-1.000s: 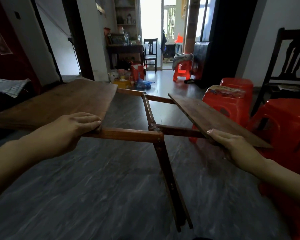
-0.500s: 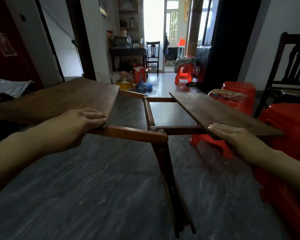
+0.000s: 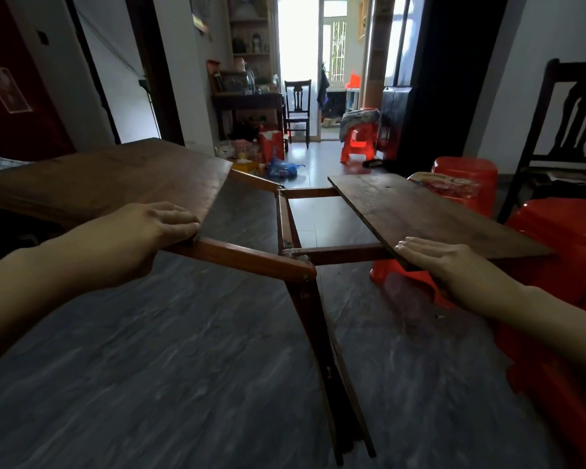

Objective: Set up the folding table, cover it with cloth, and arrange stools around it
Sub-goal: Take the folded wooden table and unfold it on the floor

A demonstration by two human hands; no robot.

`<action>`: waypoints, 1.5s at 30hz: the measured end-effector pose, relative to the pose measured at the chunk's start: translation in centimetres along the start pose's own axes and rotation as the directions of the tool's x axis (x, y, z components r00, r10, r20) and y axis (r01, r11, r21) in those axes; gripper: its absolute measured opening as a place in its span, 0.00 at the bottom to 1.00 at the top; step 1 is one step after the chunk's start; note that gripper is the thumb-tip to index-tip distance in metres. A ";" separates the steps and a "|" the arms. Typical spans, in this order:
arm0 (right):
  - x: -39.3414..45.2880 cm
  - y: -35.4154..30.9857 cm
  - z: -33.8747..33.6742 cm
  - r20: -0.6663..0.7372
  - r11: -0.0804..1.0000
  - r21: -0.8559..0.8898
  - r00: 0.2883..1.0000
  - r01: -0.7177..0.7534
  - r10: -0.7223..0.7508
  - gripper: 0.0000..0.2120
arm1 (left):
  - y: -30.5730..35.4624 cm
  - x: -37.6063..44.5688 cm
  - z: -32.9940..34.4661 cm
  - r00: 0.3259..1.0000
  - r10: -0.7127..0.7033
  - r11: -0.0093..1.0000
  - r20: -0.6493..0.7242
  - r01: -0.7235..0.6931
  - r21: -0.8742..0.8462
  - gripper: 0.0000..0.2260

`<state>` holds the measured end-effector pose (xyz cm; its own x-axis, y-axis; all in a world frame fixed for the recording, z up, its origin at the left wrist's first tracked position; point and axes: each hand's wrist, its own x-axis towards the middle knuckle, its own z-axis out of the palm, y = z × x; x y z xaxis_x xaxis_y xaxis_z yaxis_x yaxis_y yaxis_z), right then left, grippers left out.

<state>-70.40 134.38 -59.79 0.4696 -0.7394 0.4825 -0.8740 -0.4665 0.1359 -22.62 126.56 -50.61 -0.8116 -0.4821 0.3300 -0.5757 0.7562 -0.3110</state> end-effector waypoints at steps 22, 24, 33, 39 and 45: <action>1.3 1.1 -1.8 -0.017 0.973 -0.148 0.983 0.180 -0.184 0.22 | 0.9 0.2 0.2 0.997 0.075 0.995 -0.027 -0.073 0.062 0.32; 2.5 0.8 -2.1 -0.022 0.963 -0.167 0.976 0.212 -0.219 0.21 | 0.6 0.8 -0.5 0.995 0.098 0.992 -0.024 -0.095 0.080 0.31; 2.5 -1.5 -1.0 0.012 0.932 -0.172 0.947 0.318 -0.320 0.24 | 2.7 -0.7 -3.1 0.975 0.218 0.955 0.045 -0.223 0.197 0.27; 1.6 -0.6 -0.3 0.028 0.971 -0.141 0.981 0.193 -0.191 0.21 | 2.6 -3.6 -1.4 0.990 0.112 0.967 0.090 -0.129 0.221 0.41; 0.4 0.8 2.7 0.087 0.999 -0.030 0.996 0.025 -0.022 0.40 | 1.1 -2.1 -0.7 0.998 0.015 0.979 0.064 -0.027 0.201 0.40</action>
<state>-70.59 132.41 -61.80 0.4978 -0.7683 0.4024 -0.8655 -0.4698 0.1738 -21.49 128.66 -51.02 -0.8247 -0.4981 0.2678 -0.5615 0.6645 -0.4931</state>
